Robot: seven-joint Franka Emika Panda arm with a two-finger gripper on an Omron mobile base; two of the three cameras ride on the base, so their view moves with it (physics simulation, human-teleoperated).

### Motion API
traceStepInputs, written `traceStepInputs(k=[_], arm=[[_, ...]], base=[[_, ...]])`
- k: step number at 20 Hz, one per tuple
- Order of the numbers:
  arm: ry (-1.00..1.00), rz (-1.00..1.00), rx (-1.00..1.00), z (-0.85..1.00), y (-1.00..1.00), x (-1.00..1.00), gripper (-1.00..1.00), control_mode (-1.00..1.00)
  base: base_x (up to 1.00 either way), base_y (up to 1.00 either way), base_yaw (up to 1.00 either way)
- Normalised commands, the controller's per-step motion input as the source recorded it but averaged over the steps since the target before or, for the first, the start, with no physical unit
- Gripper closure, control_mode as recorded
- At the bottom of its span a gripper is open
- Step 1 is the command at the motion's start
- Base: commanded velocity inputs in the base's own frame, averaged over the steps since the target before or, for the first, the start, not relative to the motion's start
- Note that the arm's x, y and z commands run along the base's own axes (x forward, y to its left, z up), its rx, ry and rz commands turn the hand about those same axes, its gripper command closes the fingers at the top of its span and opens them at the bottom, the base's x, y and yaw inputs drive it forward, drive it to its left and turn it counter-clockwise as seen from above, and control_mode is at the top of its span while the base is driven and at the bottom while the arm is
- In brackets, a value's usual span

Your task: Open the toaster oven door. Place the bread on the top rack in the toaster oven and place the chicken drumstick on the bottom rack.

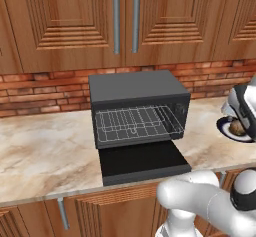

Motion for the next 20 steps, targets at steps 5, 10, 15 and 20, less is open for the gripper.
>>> traceStepInputs(k=[5, 10, 15, 20], arm=[[-0.01, 0.27, 0.0, -0.39, -0.84, 0.3, -1.0, -1.0], [0.04, 0.09, 0.0, -0.35, -0.28, 0.41, -1.0, -1.0], [0.05, 0.01, -0.02, -0.46, -0.07, 0.29, -1.0, -1.0], [0.0, 0.0, 0.0, -0.29, -0.4, 0.34, -1.0, -1.0]], base=[[0.0, 0.0, 0.0], [0.0, 0.0, 0.0], [0.0, 0.0, 0.0], [0.0, 0.0, 0.0]])
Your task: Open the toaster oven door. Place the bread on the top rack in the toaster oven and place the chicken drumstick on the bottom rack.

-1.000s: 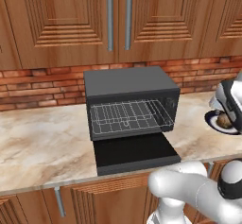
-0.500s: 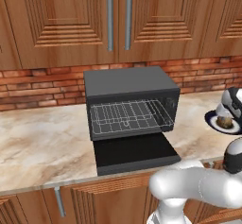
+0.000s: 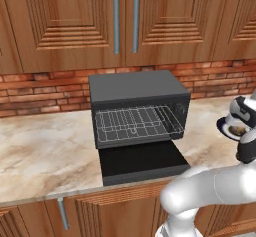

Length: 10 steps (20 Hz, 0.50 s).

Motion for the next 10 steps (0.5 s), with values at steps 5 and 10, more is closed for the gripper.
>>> traceStepInputs(k=[5, 10], arm=[[0.0, 0.0, 0.0, -0.29, -0.38, 0.25, -1.0, -1.0], [0.01, 0.0, 0.0, -0.25, -0.18, 0.33, -1.0, -1.0]], base=[[0.0, 0.0, 0.0], [0.0, 0.0, 0.0]])
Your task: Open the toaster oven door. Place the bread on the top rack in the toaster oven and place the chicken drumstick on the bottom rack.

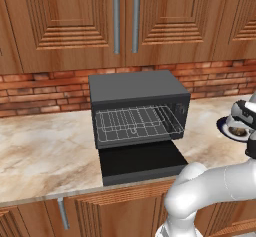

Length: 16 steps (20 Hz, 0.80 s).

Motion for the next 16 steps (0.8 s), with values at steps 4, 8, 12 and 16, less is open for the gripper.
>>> traceStepInputs(k=[4, 8, 12, 16], arm=[[0.02, 0.0, 0.0, -0.28, -0.07, 0.19, -1.0, -1.0], [0.01, 0.0, 0.0, -0.17, -0.16, 0.12, -1.0, -1.0], [0.0, 0.0, 0.0, -0.17, -0.35, 0.11, -1.0, -1.0], [-0.01, 0.0, 0.0, -0.16, -0.08, 0.1, -1.0, -1.0]], base=[[0.0, 0.0, 0.0], [0.0, 0.0, 0.0], [0.0, 0.0, 0.0], [0.0, 0.0, 0.0]])
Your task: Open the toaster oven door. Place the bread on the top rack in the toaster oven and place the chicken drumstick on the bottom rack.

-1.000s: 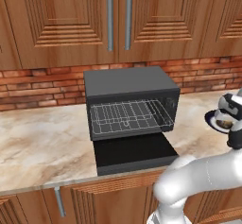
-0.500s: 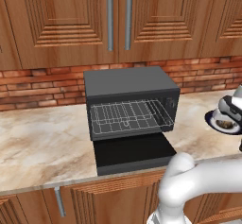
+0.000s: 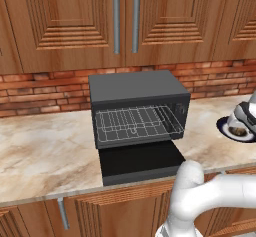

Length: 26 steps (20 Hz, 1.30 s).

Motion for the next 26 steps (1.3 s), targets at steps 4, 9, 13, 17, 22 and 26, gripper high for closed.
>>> traceStepInputs(k=[4, 9, 13, 17, 22, 26], arm=[[-0.06, 0.01, 0.0, -0.19, 0.0, 0.14, -1.0, -1.0], [-0.04, 0.03, 0.0, -0.23, 0.0, 0.21, -1.0, -1.0], [-0.04, 0.03, 0.0, -0.11, 0.0, 0.24, -1.0, -1.0], [-0.01, 0.03, 0.0, -0.08, -0.05, 0.1, -1.0, -1.0], [0.0, 0.01, 0.0, -0.05, -0.01, 0.0, 1.0, -1.0], [0.0, 0.0, 0.0, 0.02, -0.08, -0.05, 1.0, -1.0]], base=[[0.0, 0.0, 0.0], [0.0, 0.0, 0.0], [0.0, 0.0, 0.0], [0.0, 0.0, 0.0], [0.0, 0.0, 0.0], [0.0, 0.0, 0.0]])
